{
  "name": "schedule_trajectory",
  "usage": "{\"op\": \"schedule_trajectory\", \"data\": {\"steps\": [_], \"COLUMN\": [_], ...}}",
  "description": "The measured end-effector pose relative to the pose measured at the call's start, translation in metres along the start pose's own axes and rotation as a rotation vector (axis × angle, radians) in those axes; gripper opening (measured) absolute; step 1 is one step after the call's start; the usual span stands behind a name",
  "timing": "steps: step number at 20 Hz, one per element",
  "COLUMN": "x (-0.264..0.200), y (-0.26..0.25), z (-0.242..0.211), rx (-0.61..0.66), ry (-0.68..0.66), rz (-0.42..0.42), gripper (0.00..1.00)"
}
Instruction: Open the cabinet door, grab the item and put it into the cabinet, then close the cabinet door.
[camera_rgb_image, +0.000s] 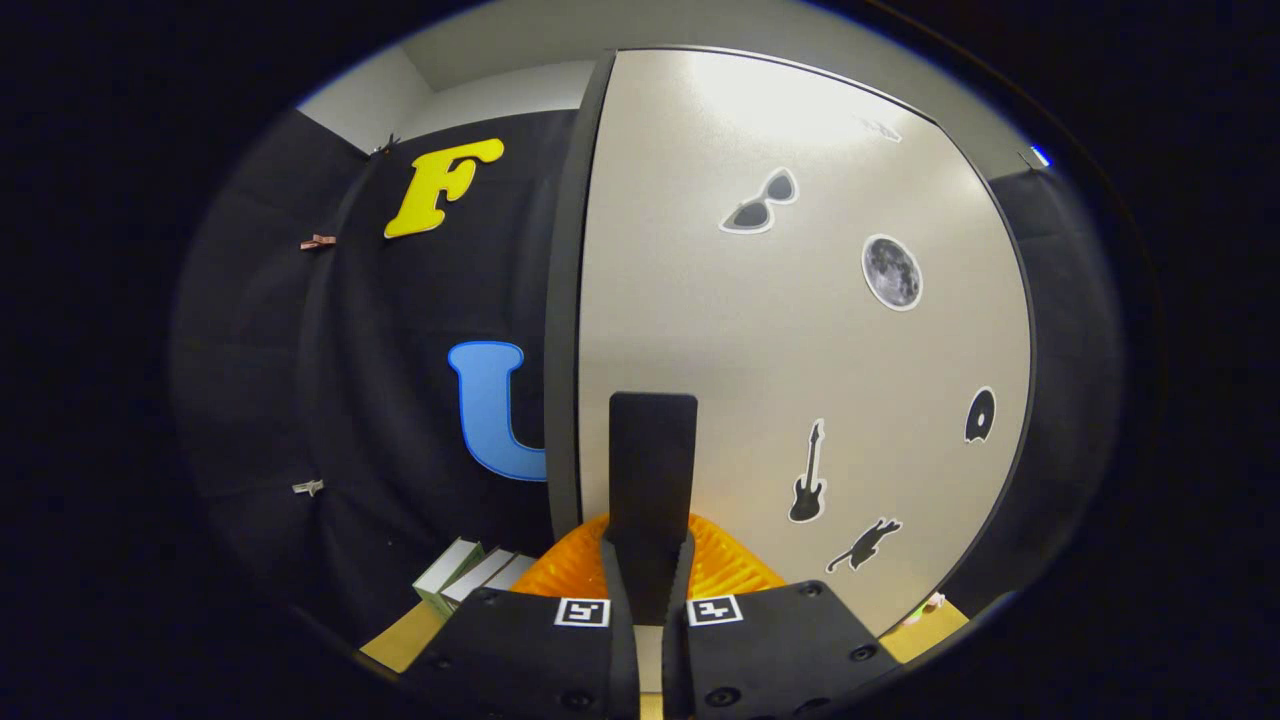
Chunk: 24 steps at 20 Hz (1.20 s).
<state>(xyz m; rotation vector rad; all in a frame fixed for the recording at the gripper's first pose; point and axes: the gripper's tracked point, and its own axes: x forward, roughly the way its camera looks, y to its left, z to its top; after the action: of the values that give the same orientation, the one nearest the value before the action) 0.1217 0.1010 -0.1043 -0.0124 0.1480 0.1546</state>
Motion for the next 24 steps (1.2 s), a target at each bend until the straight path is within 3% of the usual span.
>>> {"op": "schedule_trajectory", "data": {"steps": [8,14,24], "x": [-0.036,-0.067,-0.111], "y": [-0.004,-0.018,-0.051], "z": [0.001,0.0,0.001], "rx": [0.042,0.052,0.032], "ry": [0.002,-0.005,0.023], "rz": [0.081,0.081,0.235], "gripper": [0.13,0.13,0.13]}}
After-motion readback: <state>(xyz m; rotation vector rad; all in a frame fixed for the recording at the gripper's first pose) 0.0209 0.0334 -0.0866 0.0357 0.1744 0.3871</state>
